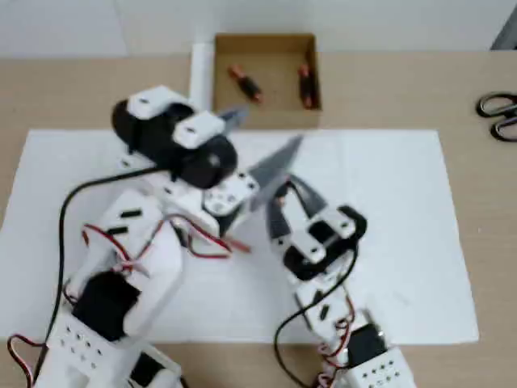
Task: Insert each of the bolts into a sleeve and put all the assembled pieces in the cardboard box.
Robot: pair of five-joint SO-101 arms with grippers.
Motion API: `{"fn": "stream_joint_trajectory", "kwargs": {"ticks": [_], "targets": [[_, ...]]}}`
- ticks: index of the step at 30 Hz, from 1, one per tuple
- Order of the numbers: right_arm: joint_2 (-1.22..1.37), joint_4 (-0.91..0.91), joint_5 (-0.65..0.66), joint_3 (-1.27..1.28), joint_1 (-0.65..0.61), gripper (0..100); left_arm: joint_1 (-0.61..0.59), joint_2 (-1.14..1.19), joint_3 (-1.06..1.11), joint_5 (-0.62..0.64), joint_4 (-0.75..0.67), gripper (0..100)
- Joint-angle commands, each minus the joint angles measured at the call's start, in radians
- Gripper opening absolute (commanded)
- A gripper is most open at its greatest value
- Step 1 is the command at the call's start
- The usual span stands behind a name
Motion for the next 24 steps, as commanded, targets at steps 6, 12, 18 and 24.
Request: {"fn": "stream_joint_trajectory", "kwargs": {"ticks": [6, 12, 18, 24], "targets": [[-0.013, 0.140, 0.000, -0.023, -0.001, 0.4, -0.195, -0.295, 0.248, -0.008, 0.009, 2], [0.025, 0.446, 0.008, -0.249, 0.127, 0.4, -0.279, -0.664, 0.613, -0.009, -0.060, 1], [0.337, 0.351, 0.130, -0.440, 0.309, 0.4, -0.388, -0.867, 0.829, -0.005, -0.123, 1], [0.854, 0.077, 0.140, -0.721, 0.312, 0.4, -0.489, -0.867, 0.832, 0.106, -0.123, 1]]}}
